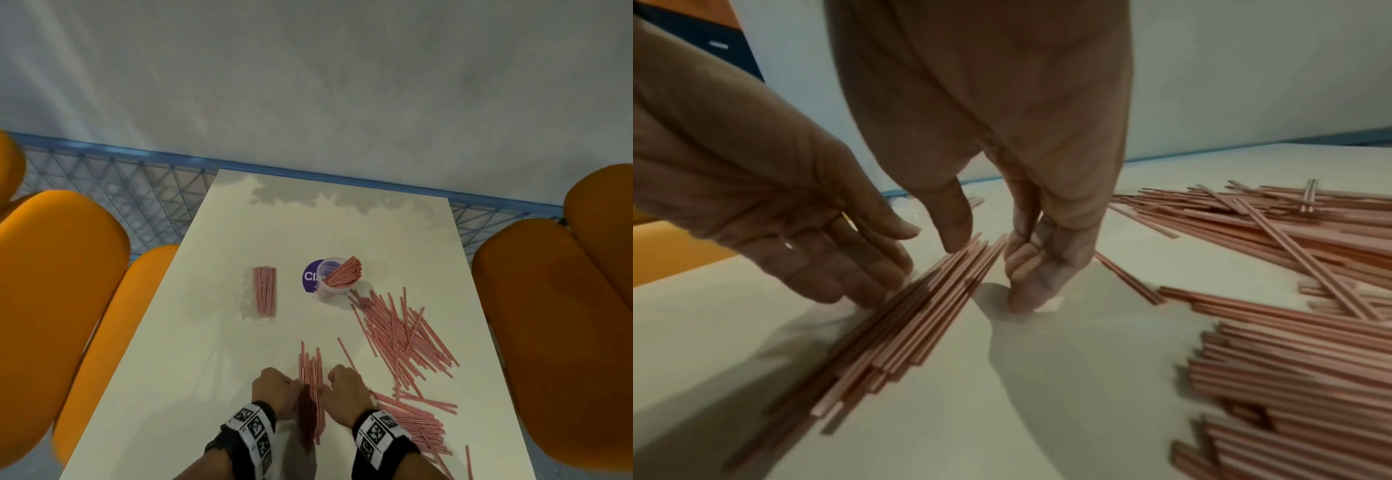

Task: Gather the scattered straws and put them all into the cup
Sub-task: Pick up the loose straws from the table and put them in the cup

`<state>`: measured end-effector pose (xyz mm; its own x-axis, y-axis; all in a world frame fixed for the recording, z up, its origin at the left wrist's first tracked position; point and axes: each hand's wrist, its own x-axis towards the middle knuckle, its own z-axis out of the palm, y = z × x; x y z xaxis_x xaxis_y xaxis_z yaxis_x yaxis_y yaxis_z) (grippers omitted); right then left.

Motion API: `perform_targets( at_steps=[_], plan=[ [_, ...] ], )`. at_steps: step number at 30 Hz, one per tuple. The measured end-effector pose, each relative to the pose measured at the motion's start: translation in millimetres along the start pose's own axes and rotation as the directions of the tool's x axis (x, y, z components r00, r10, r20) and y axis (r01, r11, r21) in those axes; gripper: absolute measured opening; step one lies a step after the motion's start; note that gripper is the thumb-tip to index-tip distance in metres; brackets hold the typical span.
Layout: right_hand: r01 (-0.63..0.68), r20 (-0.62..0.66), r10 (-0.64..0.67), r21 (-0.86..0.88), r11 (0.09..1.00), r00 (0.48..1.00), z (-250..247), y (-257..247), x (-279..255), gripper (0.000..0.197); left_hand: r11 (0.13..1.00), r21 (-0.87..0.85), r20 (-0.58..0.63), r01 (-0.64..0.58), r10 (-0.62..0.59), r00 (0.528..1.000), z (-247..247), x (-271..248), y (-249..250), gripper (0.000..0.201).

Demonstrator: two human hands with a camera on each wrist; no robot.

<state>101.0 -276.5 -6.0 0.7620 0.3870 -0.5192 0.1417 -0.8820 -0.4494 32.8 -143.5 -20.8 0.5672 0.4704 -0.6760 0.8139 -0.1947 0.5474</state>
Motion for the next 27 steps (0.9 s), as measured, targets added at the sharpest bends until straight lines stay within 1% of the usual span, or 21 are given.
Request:
perform_targets(
  at_steps=[1, 3, 5, 7, 9, 10, 11, 14, 15, 16, 17, 18, 19, 20, 21, 22, 23, 24, 25, 26, 27],
  plan=[
    [-0.018, -0.001, 0.018, 0.013, 1.000, 1.000, 2, -1, 0, 0.027, 0.999, -0.038, -0.005, 0.019, -0.020, 1.000, 0, 1, -1, 0.041],
    [-0.036, 0.004, 0.036, 0.058, 0.998, 0.999, 4, -10, -1, 0.014, 0.995, -0.092, 0.016, 0.044, -0.042, 0.999, 2, 0, 1, 0.033],
    [-0.045, 0.008, 0.045, 0.053, 0.998, 0.999, 10, -20, 1, 0.010, 0.996, -0.076, 0.043, 0.056, -0.053, 0.998, 10, 5, 1, 0.022],
    [-0.070, 0.024, 0.068, 0.068, 0.995, 0.997, 13, -25, 4, 0.007, 0.996, -0.058, 0.074, 0.068, -0.064, 0.995, 13, 7, 3, 0.020],
    [-0.110, 0.047, 0.106, 0.112, 0.988, 0.993, 14, -26, 8, 0.010, 0.997, -0.057, 0.117, 0.050, -0.044, 0.992, 12, 6, 6, 0.024],
    [-0.127, 0.058, 0.121, 0.129, 0.983, 0.991, 14, -26, 9, 0.013, 0.994, -0.093, 0.127, 0.059, -0.047, 0.991, 8, 4, 11, 0.029],
    [-0.140, 0.065, 0.132, 0.139, 0.980, 0.989, 14, -27, 11, 0.015, 0.997, -0.056, 0.159, 0.055, -0.045, 0.986, 10, 3, 10, 0.032],
    [-0.149, 0.088, 0.140, 0.106, 0.983, 0.986, 16, -28, 16, 0.021, 0.962, -0.187, 0.167, 0.201, -0.171, 0.971, 9, -3, 18, 0.038],
    [-0.146, 0.091, 0.139, 0.079, 0.986, 0.986, 18, -28, 17, 0.027, 0.949, -0.230, 0.157, 0.216, -0.183, 0.970, 9, 0, 18, 0.041],
    [-0.149, 0.098, 0.143, 0.049, 0.988, 0.985, 19, -28, 18, 0.032, 0.950, -0.209, 0.178, 0.232, -0.197, 0.964, 6, 1, 21, 0.041],
    [-0.146, 0.100, 0.142, 0.034, 0.989, 0.985, 20, -28, 18, 0.035, 0.968, -0.175, 0.151, 0.182, -0.156, 0.976, 8, 3, 19, 0.040],
    [-0.145, 0.104, 0.143, 0.010, 0.989, 0.984, 21, -28, 17, 0.036, 0.979, -0.151, 0.171, 0.136, -0.110, 0.979, 6, 3, 18, 0.040],
    [-0.134, 0.110, 0.135, -0.019, 0.991, 0.985, 22, -28, 18, 0.035, 0.968, -0.201, 0.174, 0.148, -0.113, 0.978, 5, 3, 21, 0.040],
    [-0.110, 0.121, 0.115, -0.048, 0.993, 0.986, 20, -28, 17, 0.034, 0.937, -0.308, 0.191, 0.168, -0.112, 0.975, 3, 2, 24, 0.040],
    [-0.076, 0.122, 0.082, -0.057, 0.996, 0.989, 20, -26, 18, 0.034, 0.874, -0.441, 0.213, 0.203, -0.117, 0.970, 3, 1, 24, 0.037],
    [-0.053, 0.127, 0.057, -0.038, 0.998, 0.990, 17, -24, 18, 0.035, 0.779, -0.565, 0.267, 0.271, -0.138, 0.954, 3, 2, 29, 0.032],
    [-0.042, 0.135, 0.042, -0.004, 0.999, 0.990, 14, -21, 19, 0.037, 0.706, -0.637, 0.297, 0.310, -0.146, 0.944, 4, -1, 33, 0.024],
    [-0.033, 0.139, 0.030, 0.020, 0.999, 0.990, 7, -20, 19, 0.037, 0.706, -0.644, 0.299, 0.294, -0.120, 0.946, 6, -2, 34, 0.017],
    [-0.021, 0.137, 0.016, 0.037, 0.999, 0.990, 1, -19, 20, 0.037, 0.663, -0.685, 0.304, 0.301, -0.116, 0.946, 4, -5, 37, 0.011],
    [-0.011, 0.143, 0.002, 0.060, 0.998, 0.990, -7, -18, 20, 0.037, 0.668, -0.690, 0.297, 0.280, -0.092, 0.950, 2, -8, 41, 0.008],
    [0.014, 0.151, -0.027, 0.087, 0.996, 0.988, -15, -17, 22, 0.036, 0.673, -0.692, 0.300, 0.261, -0.060, 0.952, 0, -11, 45, 0.012]
  ],
)
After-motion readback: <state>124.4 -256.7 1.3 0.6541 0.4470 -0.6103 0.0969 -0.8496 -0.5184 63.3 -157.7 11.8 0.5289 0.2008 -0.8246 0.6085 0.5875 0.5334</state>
